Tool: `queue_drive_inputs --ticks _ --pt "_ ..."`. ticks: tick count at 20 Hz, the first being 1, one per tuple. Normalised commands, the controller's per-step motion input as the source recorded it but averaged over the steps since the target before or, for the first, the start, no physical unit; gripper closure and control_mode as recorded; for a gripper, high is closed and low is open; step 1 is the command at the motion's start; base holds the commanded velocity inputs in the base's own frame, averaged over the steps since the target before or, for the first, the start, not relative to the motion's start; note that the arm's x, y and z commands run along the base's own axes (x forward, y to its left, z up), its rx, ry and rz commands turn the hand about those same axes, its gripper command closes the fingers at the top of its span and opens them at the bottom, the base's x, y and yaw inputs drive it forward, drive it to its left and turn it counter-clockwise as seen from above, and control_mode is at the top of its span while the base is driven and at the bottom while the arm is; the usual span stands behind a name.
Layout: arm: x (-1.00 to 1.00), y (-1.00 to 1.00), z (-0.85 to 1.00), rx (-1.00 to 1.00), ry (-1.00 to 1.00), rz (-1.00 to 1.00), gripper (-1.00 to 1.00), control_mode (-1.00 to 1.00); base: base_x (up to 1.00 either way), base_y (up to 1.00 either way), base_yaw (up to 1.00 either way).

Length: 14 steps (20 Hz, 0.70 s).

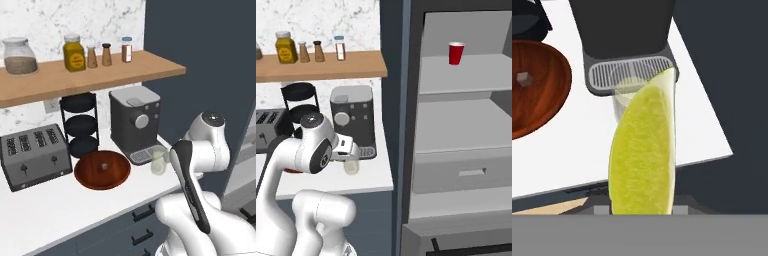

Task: Grab a lemon wedge from the fridge and one ice cube from the ice bowl, and put them in the glass of lemonade.

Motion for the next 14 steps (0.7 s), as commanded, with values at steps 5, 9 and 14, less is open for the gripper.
queue_drive_inputs --ticks 5,9,14 --pt "0.0 0.0 0.0 0.0 0.0 0.0 1.0 1.0 0.17 0.45 -0.31" --pt "0.02 0.12 0.0 0.0 0.0 -0.01 1.0 -1.0 0.07 0.26 -0.07" --pt "0.0 0.01 0.0 0.0 0.0 0.0 1.0 -1.0 0.0 0.0 0.0"
